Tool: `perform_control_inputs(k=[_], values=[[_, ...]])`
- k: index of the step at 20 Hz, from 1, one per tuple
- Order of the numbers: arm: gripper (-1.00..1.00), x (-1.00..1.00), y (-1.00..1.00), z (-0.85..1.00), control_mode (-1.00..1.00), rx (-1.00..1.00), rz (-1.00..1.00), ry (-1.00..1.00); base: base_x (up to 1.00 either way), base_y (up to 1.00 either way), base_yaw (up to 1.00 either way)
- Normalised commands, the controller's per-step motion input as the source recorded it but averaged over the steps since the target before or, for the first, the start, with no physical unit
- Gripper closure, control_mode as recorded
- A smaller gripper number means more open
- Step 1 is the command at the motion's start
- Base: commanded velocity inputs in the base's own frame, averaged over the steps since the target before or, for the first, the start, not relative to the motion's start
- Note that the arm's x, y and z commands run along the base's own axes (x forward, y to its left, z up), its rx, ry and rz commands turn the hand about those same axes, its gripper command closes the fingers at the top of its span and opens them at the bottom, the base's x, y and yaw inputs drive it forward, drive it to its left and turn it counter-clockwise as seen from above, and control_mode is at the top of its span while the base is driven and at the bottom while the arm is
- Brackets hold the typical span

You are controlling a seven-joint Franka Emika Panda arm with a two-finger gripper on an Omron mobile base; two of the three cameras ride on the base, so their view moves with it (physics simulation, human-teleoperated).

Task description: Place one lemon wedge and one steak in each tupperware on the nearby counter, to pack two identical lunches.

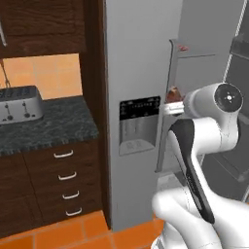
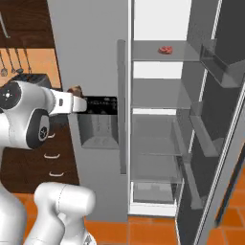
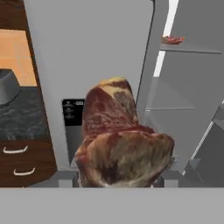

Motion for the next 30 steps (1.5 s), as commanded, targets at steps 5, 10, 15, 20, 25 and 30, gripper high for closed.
perform_control_inputs(k=[5, 10, 15, 20, 25, 30], values=[[1.0, 0.0, 0.0, 0.0, 1.0, 0.0, 0.0, 0.0, -0.28, 1.0, 0.12], [1.0, 0.0, 0.0, 0.0, 1.0, 0.0, 0.0, 0.0, -0.16, 1.0, 0.11], [1.0, 0.0, 0.0, 0.0, 1.0, 0.0, 0.0, 0.0, -0.02, 1.0, 0.08], [1.0, 0.0, 0.0, 0.0, 1.0, 0.0, 0.0, 0.0, 0.03, 1.0, 0.03], [1.0, 0.0, 0.0, 0.0, 1.0, 0.0, 0.0, 0.0, 0.33, 1.0, 0.0], [1.0, 0.0, 0.0, 0.0, 1.0, 0.0, 0.0, 0.0, 0.69, 1.0, 0.0]])
